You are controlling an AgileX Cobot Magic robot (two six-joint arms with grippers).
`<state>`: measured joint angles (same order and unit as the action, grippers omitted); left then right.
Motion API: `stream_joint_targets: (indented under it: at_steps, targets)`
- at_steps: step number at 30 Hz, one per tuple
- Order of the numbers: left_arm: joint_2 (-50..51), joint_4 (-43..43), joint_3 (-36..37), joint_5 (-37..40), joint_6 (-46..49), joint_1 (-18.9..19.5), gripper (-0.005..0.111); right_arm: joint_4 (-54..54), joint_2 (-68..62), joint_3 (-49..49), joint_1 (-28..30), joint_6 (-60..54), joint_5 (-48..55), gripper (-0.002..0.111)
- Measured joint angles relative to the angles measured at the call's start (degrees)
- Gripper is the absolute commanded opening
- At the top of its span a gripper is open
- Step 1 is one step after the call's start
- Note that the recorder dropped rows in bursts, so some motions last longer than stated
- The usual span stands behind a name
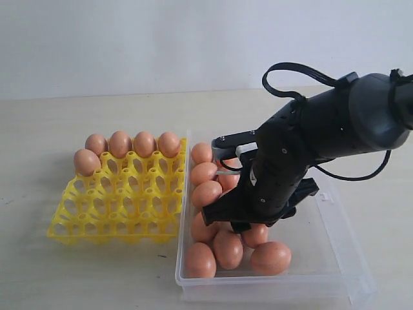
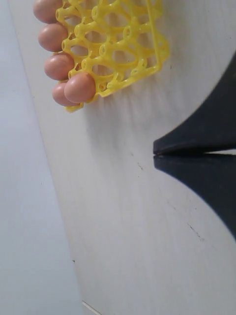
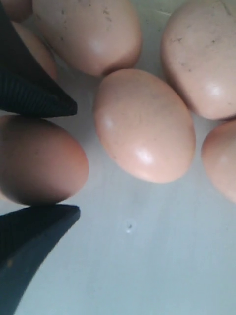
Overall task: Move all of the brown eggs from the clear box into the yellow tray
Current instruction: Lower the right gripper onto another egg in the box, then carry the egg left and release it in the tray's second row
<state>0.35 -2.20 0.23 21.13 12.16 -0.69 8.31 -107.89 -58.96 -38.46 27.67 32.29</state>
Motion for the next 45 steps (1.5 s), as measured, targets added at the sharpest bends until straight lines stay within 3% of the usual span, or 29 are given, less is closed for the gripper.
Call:
stream_joint_targets:
  at_steps: [8,11,16,20,22,31,40,45]
  targets:
    - [0.00,0.00,0.00,0.00,0.00,0.00,0.000,-0.49,4.35,0.00,0.00,-4.69,2.72,0.000]
    - [0.00,0.00,0.00,0.00,0.00,0.00,0.000,-0.49,8.65,0.00,0.00,-6.47,-1.65,0.000]
    - [0.00,0.00,0.00,0.00,0.00,0.00,0.000,-7.11,11.56,0.00,0.00,-19.56,-25.17,0.000]
    - [0.00,0.00,0.00,0.00,0.00,0.00,0.000,-10.18,6.07,-1.47,-1.31,-27.15,-44.72,0.000]
    - [0.00,0.00,0.00,0.00,0.00,0.00,0.000,-9.92,1.94,-4.01,-2.18,-28.27,-48.19,0.000]
    - [0.00,0.00,0.00,0.00,0.00,0.00,0.000,-6.55,-16.66,-20.27,-5.29,-27.67,-50.14,0.000]
    - [0.00,0.00,0.00,0.00,0.00,0.00,0.000,-5.38,-26.61,-32.10,-6.79,-26.23,-44.31,0.000]
    - [0.00,0.00,0.00,0.00,0.00,0.00,0.000,-5.25,-27.07,-32.37,-6.79,-26.23,-43.70,0.023]
